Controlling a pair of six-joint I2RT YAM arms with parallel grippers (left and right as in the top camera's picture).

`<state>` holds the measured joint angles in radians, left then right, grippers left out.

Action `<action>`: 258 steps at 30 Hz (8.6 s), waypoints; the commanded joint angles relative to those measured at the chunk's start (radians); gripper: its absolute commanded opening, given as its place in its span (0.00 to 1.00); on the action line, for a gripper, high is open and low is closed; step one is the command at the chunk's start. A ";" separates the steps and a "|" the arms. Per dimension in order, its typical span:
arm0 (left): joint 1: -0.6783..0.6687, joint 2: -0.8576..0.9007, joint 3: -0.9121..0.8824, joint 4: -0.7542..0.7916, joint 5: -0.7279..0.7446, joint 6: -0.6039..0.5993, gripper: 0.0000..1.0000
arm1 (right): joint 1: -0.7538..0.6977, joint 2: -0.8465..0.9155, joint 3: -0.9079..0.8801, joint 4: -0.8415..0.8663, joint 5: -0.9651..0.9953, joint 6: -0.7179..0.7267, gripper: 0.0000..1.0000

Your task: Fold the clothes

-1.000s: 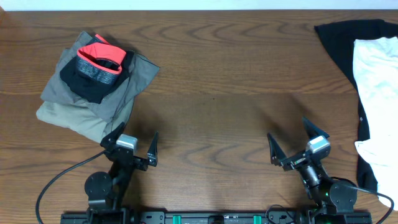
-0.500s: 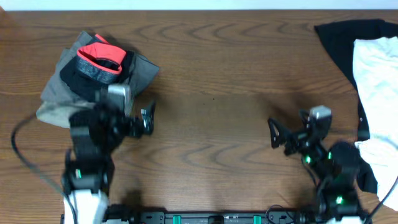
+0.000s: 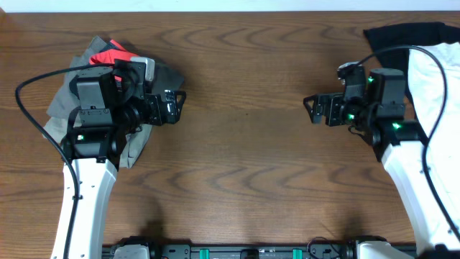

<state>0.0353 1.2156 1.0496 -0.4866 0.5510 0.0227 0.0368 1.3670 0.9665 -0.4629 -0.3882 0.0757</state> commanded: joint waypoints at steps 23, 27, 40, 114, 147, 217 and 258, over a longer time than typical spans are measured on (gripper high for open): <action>-0.200 0.058 0.024 -0.153 -0.249 0.008 0.98 | -0.589 0.560 0.555 -0.403 0.388 0.159 0.86; -0.200 0.058 0.024 -0.148 -0.249 0.009 0.98 | -0.636 0.646 0.555 -0.407 0.390 0.155 0.78; -0.200 0.058 0.024 -0.150 -0.249 0.008 0.98 | -0.667 0.747 0.561 -0.329 0.399 0.148 0.19; -0.200 0.058 0.024 -0.159 -0.250 0.009 0.98 | -0.198 0.292 0.537 -0.293 0.339 0.070 0.01; -0.200 0.058 0.024 -0.108 -0.249 0.008 0.98 | -0.365 0.256 0.619 -0.351 0.081 0.117 0.47; -0.198 0.058 0.024 -0.138 -0.301 0.008 0.98 | 0.336 0.157 0.008 0.624 -0.253 0.236 0.04; -0.262 0.149 0.013 0.106 0.093 -0.002 0.09 | 0.184 0.137 0.009 0.891 -0.325 0.509 0.09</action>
<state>-0.2310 1.4044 1.0515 -0.3756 0.6338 0.0219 0.2733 1.5177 0.9684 0.5045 -0.8860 0.6430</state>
